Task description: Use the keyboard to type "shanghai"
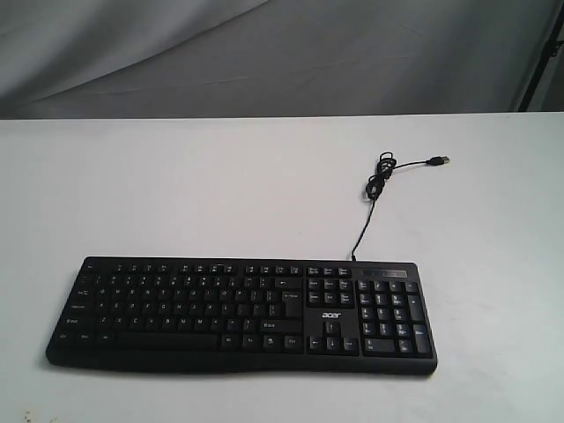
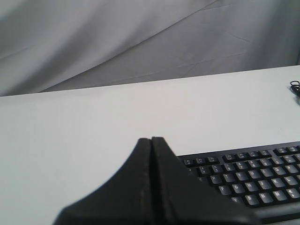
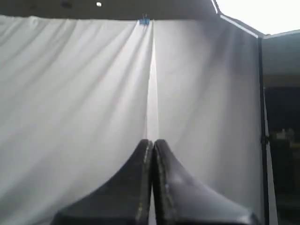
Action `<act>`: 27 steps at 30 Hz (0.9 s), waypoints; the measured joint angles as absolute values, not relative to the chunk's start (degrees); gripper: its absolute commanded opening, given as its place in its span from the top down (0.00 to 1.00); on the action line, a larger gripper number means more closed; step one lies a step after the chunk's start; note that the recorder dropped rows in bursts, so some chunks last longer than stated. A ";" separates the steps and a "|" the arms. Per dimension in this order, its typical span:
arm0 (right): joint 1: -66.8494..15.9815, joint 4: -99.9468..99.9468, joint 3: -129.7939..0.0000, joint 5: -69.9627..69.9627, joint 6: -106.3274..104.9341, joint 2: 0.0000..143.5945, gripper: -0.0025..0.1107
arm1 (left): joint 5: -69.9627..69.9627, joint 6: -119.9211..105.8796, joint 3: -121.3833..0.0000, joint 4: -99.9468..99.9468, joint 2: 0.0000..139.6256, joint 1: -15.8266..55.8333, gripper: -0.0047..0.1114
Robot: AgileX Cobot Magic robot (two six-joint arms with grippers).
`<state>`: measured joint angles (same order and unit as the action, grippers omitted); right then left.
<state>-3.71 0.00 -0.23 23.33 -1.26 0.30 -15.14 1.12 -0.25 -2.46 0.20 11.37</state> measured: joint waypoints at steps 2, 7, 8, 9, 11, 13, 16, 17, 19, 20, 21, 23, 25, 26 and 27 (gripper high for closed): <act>-3.71 0.00 -0.23 27.08 -0.75 0.30 0.98 | -15.14 1.12 -0.25 -2.46 0.20 11.37 0.96; -3.71 -2.55 -0.23 32.38 23.27 0.30 0.98 | -15.14 1.12 -0.25 -2.46 0.20 11.37 0.96; -3.71 -4.64 -0.68 32.21 25.33 0.30 0.98 | -15.14 1.12 -0.25 -2.46 0.20 11.37 0.96; -3.71 -9.87 -3.04 30.36 30.25 0.44 0.98 | -15.14 1.12 -0.25 -2.46 0.20 11.37 0.96; -3.71 -19.25 -8.85 26.99 38.67 4.69 0.98 | -15.14 1.12 -0.25 -2.46 0.20 11.37 0.96; -3.71 -33.54 -15.29 24.79 49.41 12.61 0.98 | -15.14 1.12 -0.25 -2.46 0.20 11.37 0.96; -3.71 -56.61 -27.44 29.36 71.35 29.29 0.98 | -15.14 1.12 -0.25 -2.46 0.20 11.37 0.96; -3.71 -60.22 -29.90 31.04 74.17 33.07 0.98 | -15.14 1.12 -0.25 -2.46 0.20 11.37 0.96; -3.71 -69.09 -36.46 34.55 79.05 40.27 0.98 | -15.14 1.12 -0.25 -2.46 0.20 11.37 0.96; -3.71 -73.50 -39.11 35.71 80.08 42.97 0.98 | -15.14 1.12 -0.25 -2.46 0.20 11.37 0.96; -3.71 -77.49 -42.86 36.38 81.00 46.13 0.98 | -15.14 1.12 -0.25 -2.46 0.20 11.37 0.96; -3.71 -83.48 -47.58 36.28 81.57 51.29 0.98 | -15.14 1.12 -0.25 -2.46 0.20 11.37 0.96; -3.71 -88.66 -51.54 34.26 81.27 56.34 0.98 | -15.14 1.12 -0.25 -2.46 0.20 11.37 0.96; -3.71 -90.69 -52.83 32.92 80.88 58.50 0.98 | -15.14 1.12 -0.25 -2.46 0.20 11.37 0.96; -3.71 -93.28 -54.28 30.73 80.51 60.33 0.98 | -15.14 1.12 -0.25 -2.46 0.20 11.37 0.96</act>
